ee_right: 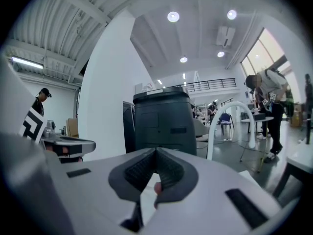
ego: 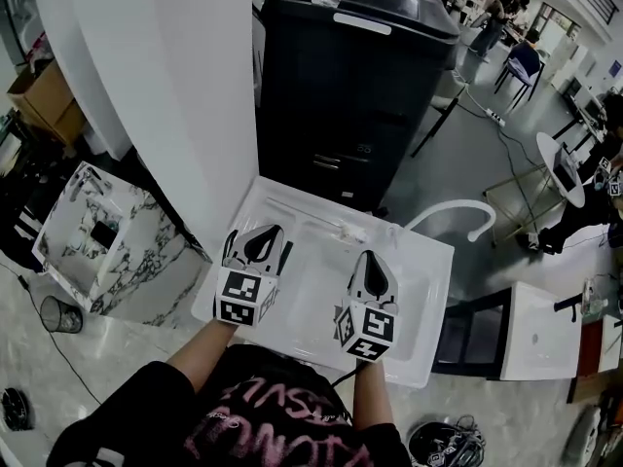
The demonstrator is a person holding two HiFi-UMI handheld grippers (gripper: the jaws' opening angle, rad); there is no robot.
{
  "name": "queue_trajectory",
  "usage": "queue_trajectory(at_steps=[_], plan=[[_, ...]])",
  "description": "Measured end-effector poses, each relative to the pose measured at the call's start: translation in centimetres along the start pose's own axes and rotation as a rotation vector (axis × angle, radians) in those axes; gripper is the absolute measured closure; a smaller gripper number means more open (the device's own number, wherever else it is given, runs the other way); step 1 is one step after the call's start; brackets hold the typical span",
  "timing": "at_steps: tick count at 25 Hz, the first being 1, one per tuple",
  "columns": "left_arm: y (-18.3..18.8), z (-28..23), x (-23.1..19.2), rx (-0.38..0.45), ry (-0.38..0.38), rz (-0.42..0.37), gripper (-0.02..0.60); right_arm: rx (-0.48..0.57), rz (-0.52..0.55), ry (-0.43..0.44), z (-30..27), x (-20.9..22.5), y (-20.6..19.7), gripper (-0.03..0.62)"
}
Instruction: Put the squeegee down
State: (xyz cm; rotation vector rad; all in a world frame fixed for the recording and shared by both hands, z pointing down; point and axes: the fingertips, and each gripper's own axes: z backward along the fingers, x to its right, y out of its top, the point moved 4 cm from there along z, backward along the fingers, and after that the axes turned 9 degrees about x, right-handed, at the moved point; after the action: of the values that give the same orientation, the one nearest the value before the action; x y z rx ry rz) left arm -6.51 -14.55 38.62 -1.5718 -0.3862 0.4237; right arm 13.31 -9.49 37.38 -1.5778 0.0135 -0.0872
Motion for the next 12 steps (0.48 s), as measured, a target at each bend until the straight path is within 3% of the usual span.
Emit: queue_trajectory(at_steps=[12], plan=[[1.6,-0.1,0.4,0.049,-0.041,-0.020,0.571,0.036,0.017,-0.007,0.6,-0.2,1.3,0.572]])
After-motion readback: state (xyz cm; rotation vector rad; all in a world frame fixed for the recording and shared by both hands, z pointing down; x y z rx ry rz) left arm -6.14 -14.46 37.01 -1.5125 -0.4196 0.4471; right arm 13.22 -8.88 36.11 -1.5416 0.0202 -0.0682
